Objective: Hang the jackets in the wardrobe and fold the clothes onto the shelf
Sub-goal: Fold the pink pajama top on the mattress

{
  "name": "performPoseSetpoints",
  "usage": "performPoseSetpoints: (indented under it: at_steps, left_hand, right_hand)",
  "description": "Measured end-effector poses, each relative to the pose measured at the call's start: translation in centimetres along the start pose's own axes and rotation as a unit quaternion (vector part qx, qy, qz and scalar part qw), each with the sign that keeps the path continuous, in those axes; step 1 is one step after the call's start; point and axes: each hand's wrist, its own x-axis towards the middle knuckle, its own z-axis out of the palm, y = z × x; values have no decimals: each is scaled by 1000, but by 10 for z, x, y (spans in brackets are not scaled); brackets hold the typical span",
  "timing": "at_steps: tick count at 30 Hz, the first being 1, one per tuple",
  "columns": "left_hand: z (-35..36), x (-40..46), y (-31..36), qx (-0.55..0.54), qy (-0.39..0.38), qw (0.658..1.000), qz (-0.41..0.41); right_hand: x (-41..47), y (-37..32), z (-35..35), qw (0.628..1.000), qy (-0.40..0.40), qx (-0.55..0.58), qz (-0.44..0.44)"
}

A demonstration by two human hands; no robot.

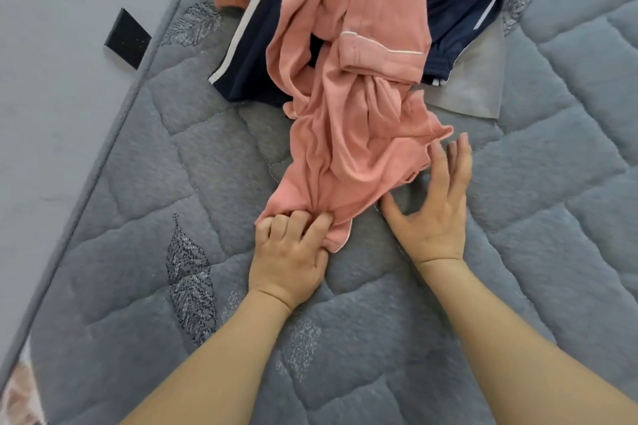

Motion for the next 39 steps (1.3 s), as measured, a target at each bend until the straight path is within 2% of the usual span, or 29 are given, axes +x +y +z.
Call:
performPoseSetpoints:
  at_steps: [4,7,12,15,17,20,24,26,30,32,34,35,36,37,38,39]
  left_hand:
    - [-1,1,-1,-4,1,1000,4]
    - [1,1,-2,-10,6,1000,6]
    - [-2,1,-3,-17,3,1000,-2]
    - [-12,2,2,4,-15,1000,-18]
    - [-22,3,17,-3,-46,996,-78]
    - [-41,-10,62,-40,-133,980,-139]
    - [-66,-57,128,-92,-243,958,-123]
    - [-78,-85,171,-142,-331,926,-115]
    - [-102,-154,293,-238,-522,816,-73]
    - [-117,-192,350,-248,-631,734,-27]
    - [-130,-217,384,-216,-752,622,6]
    - [-134,-221,390,-198,-789,582,16]
    - [-137,-218,388,-196,-794,575,3]
    - [-140,-211,380,-219,-768,600,-43]
    - [-143,-201,366,-254,-714,643,-110]
    - [-146,-188,349,-280,-637,697,-174]
  right_hand:
    - [5,0,1,988,-44,-110,-95]
    - [6,3,3,976,-77,-158,-126]
    - [19,-11,0,961,-50,-214,-167]
    - [13,-24,-13,947,-136,-254,-142]
    - [-9,-24,-30,929,-190,-293,-123]
    - [-54,-13,-72,906,-239,-336,-94]
    - [-103,9,-153,854,-350,-386,-17]
    - [-131,27,-204,812,-425,-398,44]
    - [-213,67,-304,716,-539,-410,167]
    - [-256,77,-344,637,-622,-397,221]
    - [-283,85,-373,563,-700,-369,240]
    - [-288,88,-384,533,-735,-337,248]
    - [-286,90,-392,516,-758,-296,267]
    - [-281,92,-398,531,-753,-253,294]
    - [-273,92,-401,584,-713,-213,324]
    - [-262,91,-401,666,-641,-183,336]
